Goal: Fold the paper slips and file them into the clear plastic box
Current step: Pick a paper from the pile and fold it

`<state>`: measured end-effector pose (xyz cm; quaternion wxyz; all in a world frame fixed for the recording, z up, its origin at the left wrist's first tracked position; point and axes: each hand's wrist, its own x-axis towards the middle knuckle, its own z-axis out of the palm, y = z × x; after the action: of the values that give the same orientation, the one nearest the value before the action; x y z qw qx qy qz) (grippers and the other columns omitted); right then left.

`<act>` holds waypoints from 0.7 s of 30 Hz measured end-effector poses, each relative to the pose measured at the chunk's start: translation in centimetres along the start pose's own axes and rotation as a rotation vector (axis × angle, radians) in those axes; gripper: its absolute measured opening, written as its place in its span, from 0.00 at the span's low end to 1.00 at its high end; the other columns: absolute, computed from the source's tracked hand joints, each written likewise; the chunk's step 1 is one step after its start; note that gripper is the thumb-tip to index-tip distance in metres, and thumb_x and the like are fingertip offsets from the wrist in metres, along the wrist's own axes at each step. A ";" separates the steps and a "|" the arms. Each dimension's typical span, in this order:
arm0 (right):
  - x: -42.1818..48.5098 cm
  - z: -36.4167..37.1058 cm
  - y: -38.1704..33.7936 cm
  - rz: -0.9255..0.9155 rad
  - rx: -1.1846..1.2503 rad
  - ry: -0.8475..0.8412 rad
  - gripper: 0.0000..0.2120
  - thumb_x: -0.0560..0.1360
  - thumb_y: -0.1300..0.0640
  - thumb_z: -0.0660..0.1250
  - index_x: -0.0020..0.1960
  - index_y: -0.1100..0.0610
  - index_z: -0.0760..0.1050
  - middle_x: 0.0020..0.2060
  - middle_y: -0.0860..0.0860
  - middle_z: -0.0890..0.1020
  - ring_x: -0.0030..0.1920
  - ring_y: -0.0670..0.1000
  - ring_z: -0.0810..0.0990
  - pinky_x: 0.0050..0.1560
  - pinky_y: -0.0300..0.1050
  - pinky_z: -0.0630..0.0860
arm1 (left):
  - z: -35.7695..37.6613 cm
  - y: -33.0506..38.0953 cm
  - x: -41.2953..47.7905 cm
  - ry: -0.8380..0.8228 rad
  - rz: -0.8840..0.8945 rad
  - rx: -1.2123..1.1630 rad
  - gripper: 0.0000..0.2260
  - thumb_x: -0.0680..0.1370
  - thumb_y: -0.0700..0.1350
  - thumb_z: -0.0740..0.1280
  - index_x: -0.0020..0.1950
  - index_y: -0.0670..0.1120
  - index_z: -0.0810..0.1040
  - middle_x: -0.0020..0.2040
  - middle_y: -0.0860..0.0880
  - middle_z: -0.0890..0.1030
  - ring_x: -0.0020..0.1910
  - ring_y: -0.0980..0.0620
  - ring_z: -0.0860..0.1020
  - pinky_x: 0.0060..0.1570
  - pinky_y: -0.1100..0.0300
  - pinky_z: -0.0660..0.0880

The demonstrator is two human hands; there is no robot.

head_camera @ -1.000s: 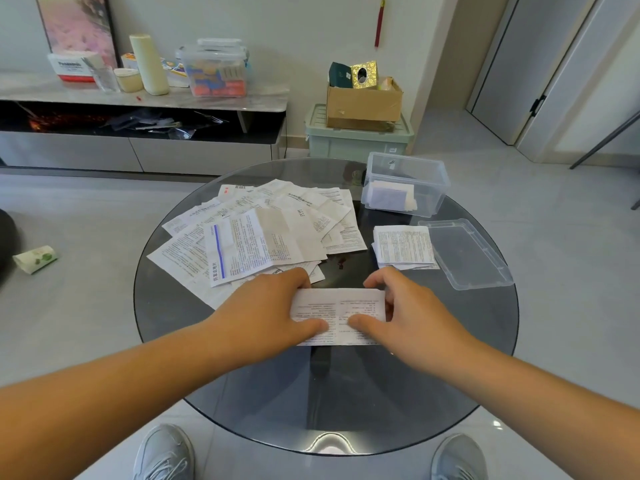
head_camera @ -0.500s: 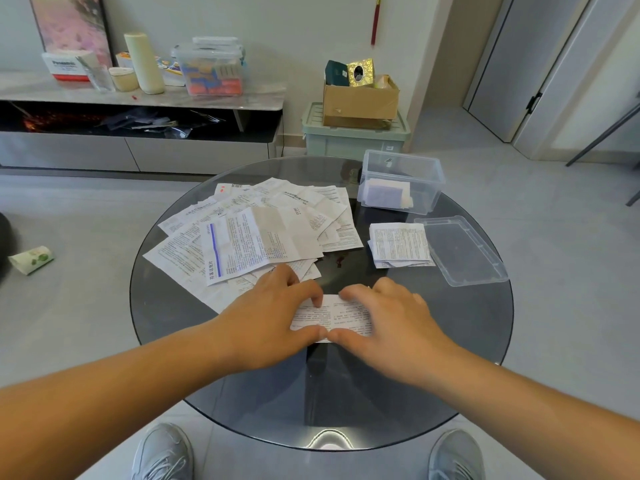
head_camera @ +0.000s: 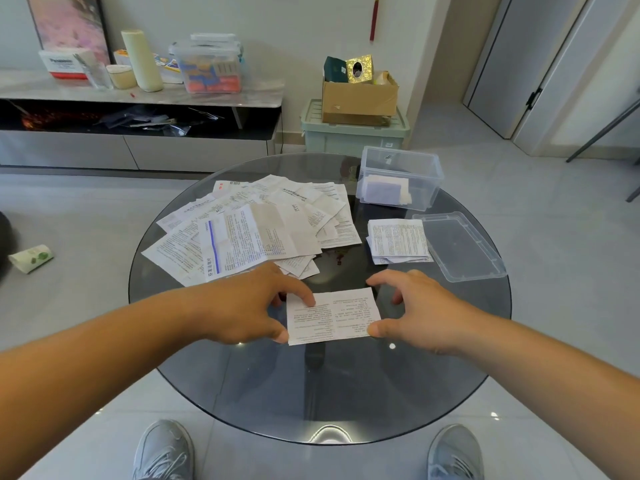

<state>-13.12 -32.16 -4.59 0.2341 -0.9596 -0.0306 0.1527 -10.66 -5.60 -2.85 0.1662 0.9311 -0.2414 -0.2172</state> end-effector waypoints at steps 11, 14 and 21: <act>-0.5 0.0 0.1 -0.138 0.107 0.079 0.33 0.72 0.42 0.74 0.73 0.37 0.64 0.53 0.40 0.71 0.54 0.42 0.73 0.57 0.40 0.74 | 0.6 2.1 1.5 0.282 0.042 -0.025 0.15 0.74 0.61 0.70 0.55 0.56 0.74 0.56 0.55 0.72 0.54 0.56 0.73 0.55 0.59 0.74; -0.5 0.2 -0.3 -0.154 0.089 0.129 0.31 0.72 0.40 0.73 0.71 0.40 0.65 0.53 0.40 0.71 0.54 0.42 0.73 0.57 0.40 0.74 | 0.6 3.3 1.8 0.248 0.032 -0.048 0.22 0.73 0.61 0.73 0.61 0.54 0.71 0.57 0.54 0.75 0.54 0.55 0.75 0.56 0.54 0.76; 0.1 0.6 -1.0 -0.163 0.005 0.112 0.32 0.71 0.39 0.74 0.70 0.43 0.67 0.58 0.43 0.69 0.61 0.44 0.69 0.60 0.44 0.74 | 0.4 4.1 3.3 0.130 -0.052 0.063 0.29 0.69 0.61 0.77 0.65 0.54 0.72 0.53 0.57 0.75 0.50 0.56 0.76 0.48 0.63 0.75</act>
<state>-13.20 -31.00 -4.66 0.2494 -0.9604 -0.0951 0.0795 -9.83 -10.82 -2.57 0.1463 0.9540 -0.2124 -0.1526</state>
